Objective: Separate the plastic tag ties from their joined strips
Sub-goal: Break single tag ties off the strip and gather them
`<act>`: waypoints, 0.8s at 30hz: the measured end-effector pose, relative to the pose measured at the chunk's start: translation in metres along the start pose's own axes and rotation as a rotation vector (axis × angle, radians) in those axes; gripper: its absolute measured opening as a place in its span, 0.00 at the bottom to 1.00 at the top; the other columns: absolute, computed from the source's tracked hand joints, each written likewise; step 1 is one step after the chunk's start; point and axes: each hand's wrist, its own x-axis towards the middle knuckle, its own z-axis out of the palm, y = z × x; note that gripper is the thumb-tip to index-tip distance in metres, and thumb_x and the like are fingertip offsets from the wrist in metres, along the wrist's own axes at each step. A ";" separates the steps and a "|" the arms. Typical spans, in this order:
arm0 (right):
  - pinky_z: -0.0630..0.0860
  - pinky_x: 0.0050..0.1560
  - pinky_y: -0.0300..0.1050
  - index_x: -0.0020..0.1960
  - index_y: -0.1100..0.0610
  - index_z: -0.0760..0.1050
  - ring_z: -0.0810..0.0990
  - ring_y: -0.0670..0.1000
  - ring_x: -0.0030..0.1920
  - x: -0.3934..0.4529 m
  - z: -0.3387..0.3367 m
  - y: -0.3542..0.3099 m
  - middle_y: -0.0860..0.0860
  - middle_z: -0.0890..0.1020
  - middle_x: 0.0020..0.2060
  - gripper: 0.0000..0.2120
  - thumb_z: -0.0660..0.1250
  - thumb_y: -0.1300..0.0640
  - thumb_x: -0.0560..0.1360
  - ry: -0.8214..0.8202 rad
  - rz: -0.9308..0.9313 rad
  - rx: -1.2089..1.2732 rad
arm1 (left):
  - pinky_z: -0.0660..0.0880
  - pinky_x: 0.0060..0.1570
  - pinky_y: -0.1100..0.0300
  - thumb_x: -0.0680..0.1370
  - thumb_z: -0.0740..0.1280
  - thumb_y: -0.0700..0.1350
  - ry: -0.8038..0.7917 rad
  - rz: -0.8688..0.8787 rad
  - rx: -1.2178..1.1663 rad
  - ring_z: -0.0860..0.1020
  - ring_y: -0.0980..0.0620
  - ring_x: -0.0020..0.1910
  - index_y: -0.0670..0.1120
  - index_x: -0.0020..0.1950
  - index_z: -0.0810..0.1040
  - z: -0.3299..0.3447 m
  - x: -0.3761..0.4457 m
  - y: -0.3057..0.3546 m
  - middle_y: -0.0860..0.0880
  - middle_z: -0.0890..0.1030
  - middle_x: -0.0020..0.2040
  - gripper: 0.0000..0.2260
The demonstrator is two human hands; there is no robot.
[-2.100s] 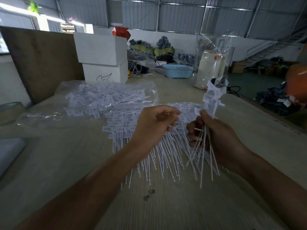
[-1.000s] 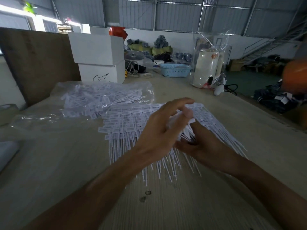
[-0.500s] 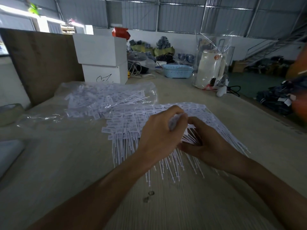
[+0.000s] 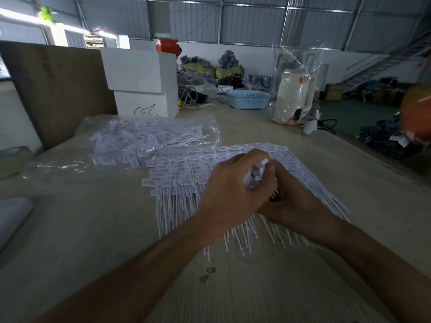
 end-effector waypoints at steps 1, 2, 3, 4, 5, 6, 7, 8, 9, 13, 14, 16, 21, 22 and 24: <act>0.76 0.40 0.29 0.64 0.58 0.71 0.83 0.38 0.47 0.000 0.000 -0.001 0.41 0.84 0.50 0.21 0.73 0.66 0.74 -0.008 0.027 0.037 | 0.74 0.31 0.52 0.79 0.65 0.43 -0.014 -0.017 -0.028 0.77 0.52 0.31 0.44 0.46 0.79 -0.002 0.002 -0.004 0.49 0.78 0.34 0.05; 0.76 0.42 0.30 0.65 0.56 0.71 0.83 0.38 0.49 0.000 0.000 -0.001 0.40 0.83 0.53 0.22 0.73 0.64 0.74 -0.010 0.046 0.048 | 0.73 0.31 0.52 0.78 0.66 0.41 -0.025 -0.036 -0.038 0.77 0.50 0.30 0.43 0.44 0.79 -0.004 0.004 -0.007 0.48 0.78 0.33 0.04; 0.77 0.45 0.31 0.65 0.54 0.71 0.83 0.39 0.52 0.000 0.000 0.000 0.40 0.83 0.55 0.22 0.74 0.62 0.74 -0.015 0.047 -0.004 | 0.73 0.31 0.51 0.78 0.67 0.39 -0.034 -0.052 -0.036 0.77 0.49 0.30 0.41 0.43 0.79 -0.005 0.004 -0.010 0.46 0.78 0.32 0.04; 0.78 0.47 0.33 0.66 0.52 0.71 0.83 0.40 0.52 0.001 -0.002 0.000 0.40 0.82 0.56 0.23 0.73 0.59 0.75 -0.028 0.044 -0.060 | 0.73 0.32 0.51 0.77 0.67 0.38 -0.041 -0.061 -0.030 0.76 0.48 0.30 0.40 0.42 0.79 -0.005 0.005 -0.013 0.45 0.78 0.32 0.05; 0.79 0.46 0.37 0.67 0.50 0.71 0.84 0.42 0.48 0.001 -0.002 -0.001 0.41 0.82 0.55 0.22 0.73 0.57 0.75 -0.040 0.047 -0.119 | 0.72 0.32 0.50 0.77 0.68 0.37 -0.046 -0.064 -0.026 0.76 0.47 0.29 0.38 0.41 0.78 -0.006 0.005 -0.014 0.44 0.78 0.32 0.06; 0.80 0.42 0.39 0.66 0.48 0.70 0.84 0.45 0.42 0.001 -0.004 -0.001 0.43 0.83 0.53 0.22 0.73 0.56 0.76 -0.052 0.058 -0.158 | 0.72 0.32 0.51 0.77 0.68 0.36 -0.047 -0.065 -0.022 0.76 0.46 0.29 0.37 0.40 0.78 -0.006 0.005 -0.015 0.43 0.78 0.31 0.06; 0.80 0.37 0.41 0.66 0.46 0.71 0.83 0.47 0.36 0.001 -0.005 -0.003 0.46 0.84 0.49 0.21 0.72 0.54 0.76 -0.062 0.069 -0.182 | 0.72 0.32 0.51 0.77 0.67 0.36 -0.044 -0.070 -0.015 0.76 0.46 0.29 0.36 0.39 0.78 -0.006 0.006 -0.016 0.43 0.78 0.31 0.07; 0.79 0.34 0.41 0.66 0.46 0.71 0.82 0.49 0.32 0.001 -0.008 -0.002 0.48 0.84 0.44 0.20 0.72 0.54 0.76 -0.071 0.071 -0.205 | 0.73 0.32 0.51 0.77 0.67 0.36 -0.037 -0.079 -0.009 0.77 0.46 0.28 0.36 0.39 0.78 -0.007 0.007 -0.017 0.43 0.78 0.30 0.07; 0.78 0.32 0.40 0.66 0.47 0.71 0.82 0.49 0.31 0.000 -0.010 -0.002 0.47 0.83 0.40 0.19 0.71 0.54 0.77 -0.087 0.067 -0.237 | 0.73 0.33 0.52 0.78 0.67 0.37 -0.028 -0.086 -0.005 0.77 0.47 0.28 0.36 0.39 0.78 -0.009 0.009 -0.019 0.43 0.78 0.30 0.08; 0.73 0.31 0.38 0.51 0.51 0.73 0.78 0.45 0.26 0.001 -0.018 0.004 0.47 0.80 0.31 0.01 0.64 0.54 0.81 -0.119 0.046 -0.396 | 0.72 0.31 0.61 0.79 0.67 0.43 -0.003 -0.147 0.035 0.76 0.50 0.29 0.39 0.40 0.78 -0.022 0.014 -0.033 0.45 0.78 0.31 0.11; 0.71 0.30 0.37 0.46 0.51 0.73 0.76 0.44 0.26 0.002 -0.018 0.005 0.48 0.78 0.28 0.07 0.62 0.53 0.82 -0.106 0.042 -0.447 | 0.70 0.31 0.63 0.78 0.67 0.44 0.006 -0.156 0.048 0.75 0.51 0.29 0.39 0.39 0.77 -0.025 0.014 -0.038 0.46 0.77 0.31 0.11; 0.65 0.30 0.34 0.44 0.53 0.75 0.74 0.43 0.27 0.002 -0.016 0.008 0.46 0.74 0.27 0.12 0.58 0.51 0.83 -0.099 0.034 -0.532 | 0.68 0.32 0.67 0.78 0.67 0.43 -0.006 -0.172 0.049 0.74 0.52 0.29 0.41 0.38 0.77 -0.026 0.013 -0.043 0.47 0.76 0.30 0.10; 0.64 0.31 0.35 0.43 0.53 0.75 0.75 0.45 0.30 0.001 -0.014 0.010 0.45 0.74 0.28 0.17 0.54 0.45 0.80 -0.055 -0.042 -0.603 | 0.68 0.32 0.72 0.80 0.66 0.43 -0.016 -0.209 0.050 0.77 0.57 0.29 0.45 0.43 0.80 -0.025 0.014 -0.048 0.51 0.79 0.30 0.07; 0.64 0.31 0.35 0.42 0.54 0.74 0.74 0.44 0.29 0.001 -0.014 0.010 0.44 0.72 0.27 0.16 0.55 0.46 0.81 -0.042 -0.054 -0.607 | 0.70 0.32 0.69 0.81 0.65 0.45 -0.035 -0.227 0.028 0.78 0.57 0.27 0.47 0.46 0.81 -0.026 0.014 -0.047 0.50 0.80 0.31 0.07; 0.63 0.30 0.37 0.41 0.52 0.72 0.72 0.43 0.26 0.000 -0.013 0.010 0.42 0.70 0.25 0.14 0.55 0.47 0.81 -0.034 -0.066 -0.647 | 0.75 0.36 0.59 0.83 0.61 0.52 -0.089 -0.273 0.010 0.80 0.56 0.32 0.53 0.52 0.80 -0.030 0.014 -0.048 0.50 0.83 0.37 0.09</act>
